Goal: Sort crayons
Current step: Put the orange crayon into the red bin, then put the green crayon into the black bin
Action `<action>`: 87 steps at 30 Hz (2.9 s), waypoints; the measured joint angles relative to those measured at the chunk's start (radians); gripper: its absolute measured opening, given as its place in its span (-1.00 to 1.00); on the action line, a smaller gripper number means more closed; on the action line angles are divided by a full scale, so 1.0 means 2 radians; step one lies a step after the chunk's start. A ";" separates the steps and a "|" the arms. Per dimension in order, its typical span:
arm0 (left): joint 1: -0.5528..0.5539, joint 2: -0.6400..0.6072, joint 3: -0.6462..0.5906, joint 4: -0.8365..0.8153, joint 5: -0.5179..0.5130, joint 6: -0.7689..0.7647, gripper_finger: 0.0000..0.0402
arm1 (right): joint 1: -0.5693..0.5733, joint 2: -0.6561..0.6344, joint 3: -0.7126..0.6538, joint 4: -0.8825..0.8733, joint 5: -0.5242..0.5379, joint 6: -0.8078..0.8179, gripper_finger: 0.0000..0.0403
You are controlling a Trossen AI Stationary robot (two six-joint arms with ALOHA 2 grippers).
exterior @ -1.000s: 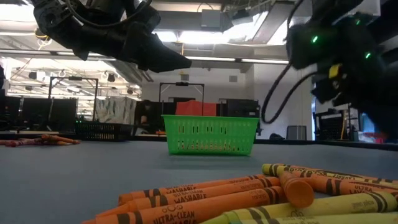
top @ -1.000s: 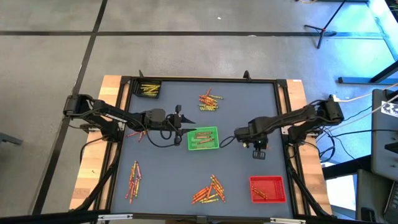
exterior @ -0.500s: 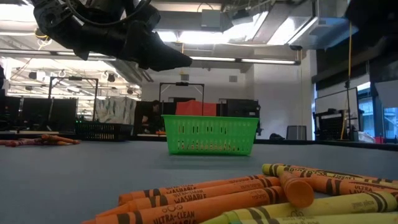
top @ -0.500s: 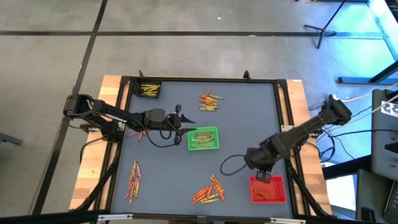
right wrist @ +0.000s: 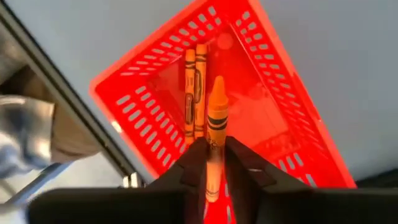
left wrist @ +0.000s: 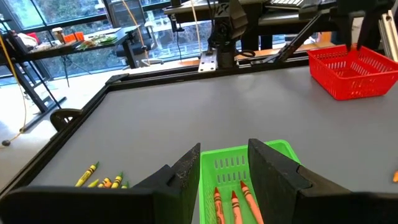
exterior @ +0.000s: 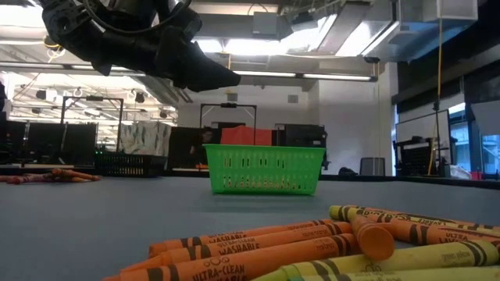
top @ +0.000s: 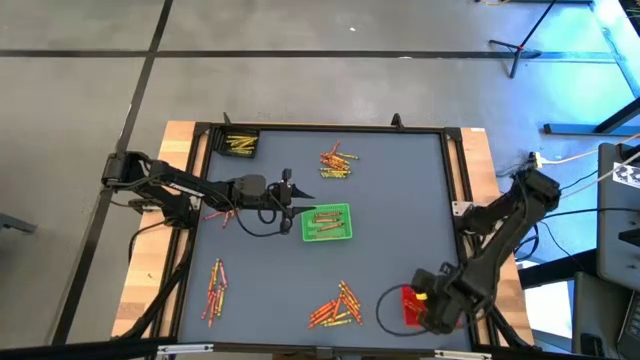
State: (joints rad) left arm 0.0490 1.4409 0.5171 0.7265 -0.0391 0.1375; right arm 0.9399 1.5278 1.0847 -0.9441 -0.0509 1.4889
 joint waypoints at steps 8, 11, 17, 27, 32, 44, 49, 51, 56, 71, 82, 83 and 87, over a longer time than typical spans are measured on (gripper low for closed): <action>0.000 0.000 0.000 0.000 0.000 0.000 -0.41 | -0.032 -0.006 0.019 -0.054 -0.022 -0.052 -0.27; 0.000 0.000 0.000 0.003 0.000 0.000 -0.41 | -0.067 -0.022 0.051 -0.093 0.044 -0.132 -0.20; 0.000 0.000 0.000 0.017 0.000 0.001 -0.41 | -0.141 -0.038 0.067 -0.106 0.218 -0.339 -0.23; 0.003 0.000 0.001 0.077 0.000 0.040 -0.41 | -0.296 -0.040 -0.008 0.038 0.398 -0.617 -0.28; 0.031 0.000 0.018 0.076 -0.001 0.055 -0.41 | -0.404 -0.053 -0.076 0.202 0.317 -0.754 -0.28; 0.075 0.000 0.024 0.043 -0.002 0.061 -0.41 | -0.583 -0.042 -0.116 0.435 0.150 -0.823 -0.28; 0.075 0.000 0.024 0.047 -0.002 0.104 -0.41 | -0.600 -0.028 -0.117 0.455 0.150 -0.799 -0.23; 0.075 0.000 0.024 0.045 -0.002 0.113 -0.41 | -0.606 -0.021 -0.115 0.470 0.136 -0.795 -0.14; 0.075 0.000 0.024 0.040 -0.018 0.133 -0.41 | -0.622 -0.001 -0.096 0.472 0.141 -0.795 0.20; 0.141 -0.020 0.024 -0.032 0.081 0.104 -0.41 | -0.735 0.080 0.073 0.277 0.049 -0.808 0.14; 0.216 -0.034 0.024 -0.084 0.143 0.041 -0.41 | -0.768 0.194 0.139 0.190 0.012 -0.842 0.02; 0.216 -0.034 0.024 -0.081 0.143 0.041 -0.41 | -0.768 0.198 0.139 0.185 0.011 -0.851 0.00; 0.215 -0.034 0.024 -0.059 0.143 0.046 -0.41 | -0.768 0.207 0.139 0.180 0.011 -0.857 -0.09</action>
State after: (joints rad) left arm 0.4793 1.3735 0.5644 0.6080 0.2470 0.2303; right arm -0.5968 1.9423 1.3632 -0.5834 -0.0295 -0.2250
